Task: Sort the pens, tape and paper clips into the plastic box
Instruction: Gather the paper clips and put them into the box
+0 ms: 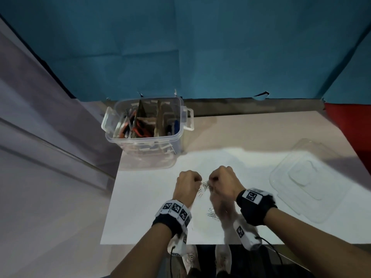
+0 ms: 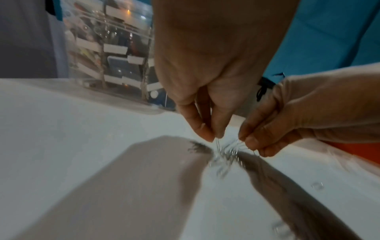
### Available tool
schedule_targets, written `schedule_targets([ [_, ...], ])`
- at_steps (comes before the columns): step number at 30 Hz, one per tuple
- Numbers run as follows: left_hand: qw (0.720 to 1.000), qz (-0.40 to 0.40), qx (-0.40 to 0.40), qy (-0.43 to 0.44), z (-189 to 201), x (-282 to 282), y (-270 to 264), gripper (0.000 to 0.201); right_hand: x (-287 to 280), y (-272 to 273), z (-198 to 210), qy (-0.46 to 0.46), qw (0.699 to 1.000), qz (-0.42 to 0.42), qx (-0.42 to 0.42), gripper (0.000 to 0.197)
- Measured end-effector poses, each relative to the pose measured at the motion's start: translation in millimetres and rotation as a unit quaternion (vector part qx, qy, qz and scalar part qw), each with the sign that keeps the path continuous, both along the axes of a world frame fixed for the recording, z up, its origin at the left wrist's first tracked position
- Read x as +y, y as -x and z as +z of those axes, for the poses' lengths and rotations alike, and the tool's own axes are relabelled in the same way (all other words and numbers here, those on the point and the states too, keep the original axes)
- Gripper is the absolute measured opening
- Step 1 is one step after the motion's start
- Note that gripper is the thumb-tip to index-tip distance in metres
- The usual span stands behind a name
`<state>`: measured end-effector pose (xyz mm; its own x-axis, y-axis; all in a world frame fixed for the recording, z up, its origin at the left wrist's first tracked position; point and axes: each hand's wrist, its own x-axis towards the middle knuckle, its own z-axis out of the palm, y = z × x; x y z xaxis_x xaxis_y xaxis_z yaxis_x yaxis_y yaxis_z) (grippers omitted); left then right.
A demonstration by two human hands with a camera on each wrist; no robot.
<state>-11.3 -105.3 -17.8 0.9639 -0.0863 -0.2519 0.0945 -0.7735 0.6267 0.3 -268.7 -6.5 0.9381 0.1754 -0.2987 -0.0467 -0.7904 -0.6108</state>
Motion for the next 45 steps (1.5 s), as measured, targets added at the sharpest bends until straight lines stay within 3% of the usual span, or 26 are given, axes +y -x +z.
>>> schedule_targets([
  [1,1.0,0.004,-0.004,0.011,7,4,-5,0.022,-2,-7,7,-0.014,1.0,-0.022,-0.004,0.026],
  [4,0.998,0.0,-0.037,0.055,36,14,-26,0.012,-7,-32,30,-0.059,0.997,-0.054,-0.011,0.014],
  [10,0.986,0.005,-0.128,0.111,125,44,-80,0.009,15,-93,99,-0.191,0.974,-0.111,-0.045,0.004],
  [15,0.976,0.053,-0.212,0.01,171,97,-146,0.013,73,-158,148,-0.189,0.972,-0.099,-0.1,0.006],
  [19,0.976,0.059,-0.178,-0.108,168,128,-197,0.013,130,-197,164,-0.174,0.978,-0.062,-0.098,0.014],
  [24,0.976,0.115,-0.117,-0.144,153,139,-207,0.02,174,-215,152,-0.093,0.993,-0.017,-0.068,0.02],
  [30,0.978,0.081,-0.138,-0.136,141,139,-186,0.025,152,-213,140,-0.117,0.99,-0.036,-0.062,0.02],
  [33,0.978,0.053,-0.178,-0.098,144,120,-164,0.031,122,-188,150,-0.213,0.977,-0.029,0.006,0.014],
  [35,0.976,0.017,-0.203,-0.083,149,98,-140,0.027,97,-163,154,-0.222,0.974,0.009,0.041,0.01],
  [37,0.979,-0.02,-0.192,-0.057,145,72,-110,0.022,69,-136,144,-0.168,0.98,0.072,0.073,0.015],
  [40,0.984,-0.079,-0.14,-0.078,106,41,-73,0.023,30,-103,106,-0.058,0.979,0.14,0.137,0.016],
  [45,0.974,-0.153,0.005,-0.167,29,20,-30,0.027,-6,-57,32,0.158,0.961,0.221,0.048,0.023],
])
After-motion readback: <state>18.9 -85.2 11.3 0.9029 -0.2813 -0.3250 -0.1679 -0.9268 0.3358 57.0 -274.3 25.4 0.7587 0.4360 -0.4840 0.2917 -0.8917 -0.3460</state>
